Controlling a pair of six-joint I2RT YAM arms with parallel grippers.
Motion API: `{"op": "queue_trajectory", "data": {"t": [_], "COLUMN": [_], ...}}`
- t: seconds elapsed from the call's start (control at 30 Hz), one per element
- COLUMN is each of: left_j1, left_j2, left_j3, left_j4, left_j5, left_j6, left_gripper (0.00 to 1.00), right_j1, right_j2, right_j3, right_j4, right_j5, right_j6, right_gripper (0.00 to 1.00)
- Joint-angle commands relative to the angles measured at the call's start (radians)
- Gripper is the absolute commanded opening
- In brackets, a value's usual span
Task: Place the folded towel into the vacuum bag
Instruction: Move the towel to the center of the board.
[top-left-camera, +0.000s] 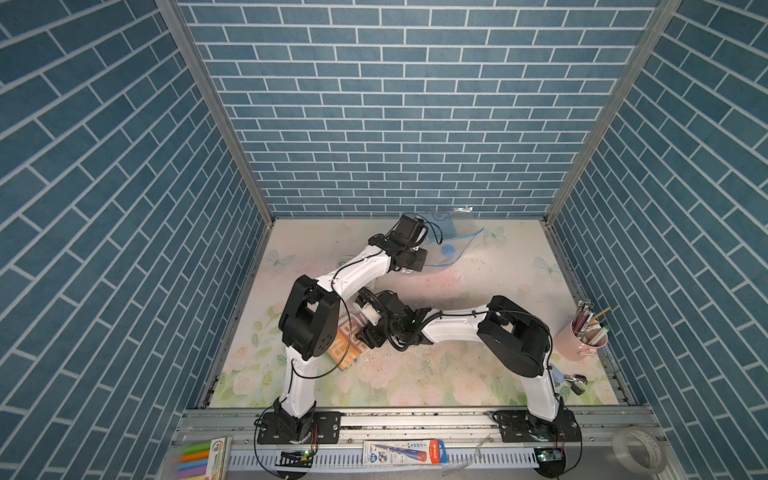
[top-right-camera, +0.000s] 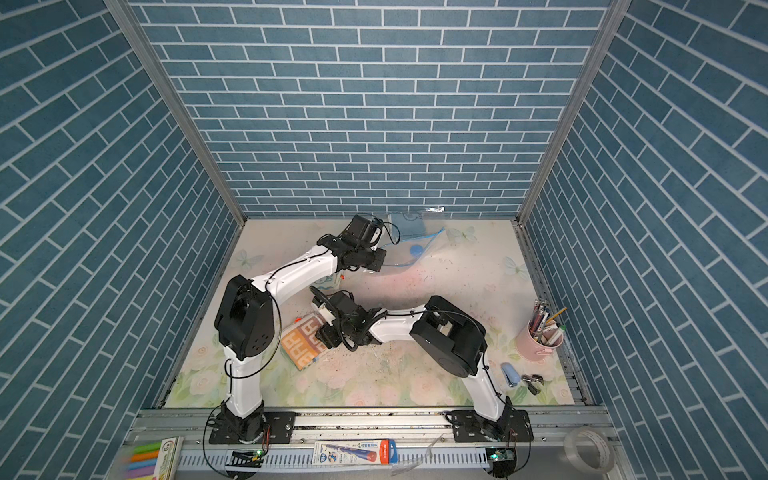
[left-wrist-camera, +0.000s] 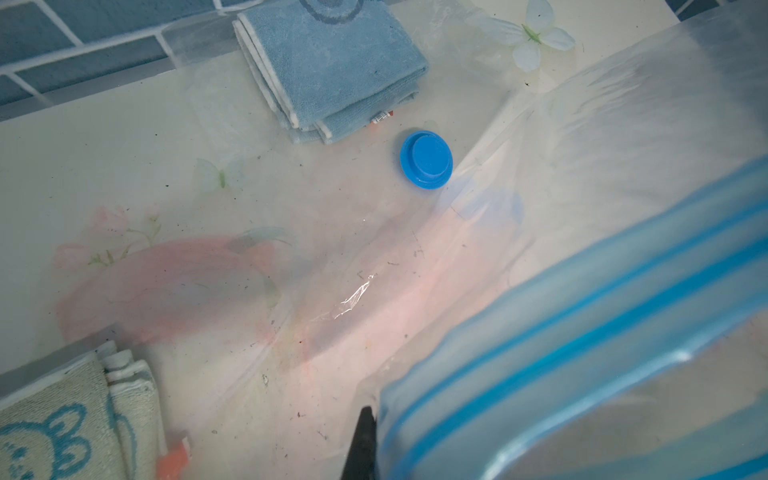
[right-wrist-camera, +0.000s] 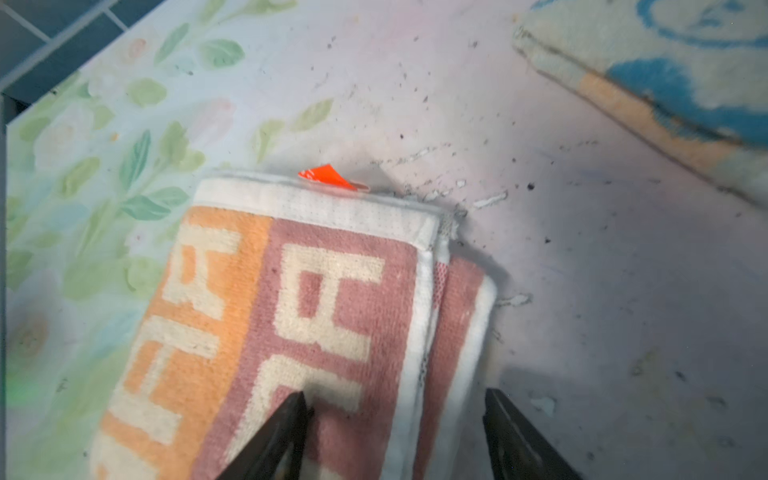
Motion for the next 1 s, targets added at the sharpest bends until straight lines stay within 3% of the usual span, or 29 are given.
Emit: {"op": "queue_trajectory", "data": {"t": [0.0,0.23,0.43,0.6,0.97], "left_j1": [0.008,0.008,0.007,0.008,0.008], "left_j2": [-0.011,-0.008,-0.011,-0.011,-0.023], "left_j3": [-0.013,-0.013,-0.016,-0.017,-0.027], "left_j4": [0.003,0.006,0.006,0.008,0.013], "left_j5": [-0.009,-0.01,-0.019,-0.018,-0.024], "left_j6": [-0.003,-0.005,-0.003,-0.003,-0.004], "left_gripper": [0.0,0.0,0.0,0.0,0.0], "right_j1": [0.004,0.008,0.002,-0.019,-0.162], "right_j2": [0.028,0.012,-0.048,-0.134,-0.37], "right_j3": [0.02,-0.022,-0.117,-0.229,-0.488], "right_j4": [-0.068,-0.084,-0.052,-0.022,-0.001], "right_j5": [0.018,0.052,0.211,0.262,0.307], "right_j6": [-0.068,-0.097,-0.078,-0.04,0.12], "right_gripper": [0.7,0.7,0.7,0.7,0.7]}}
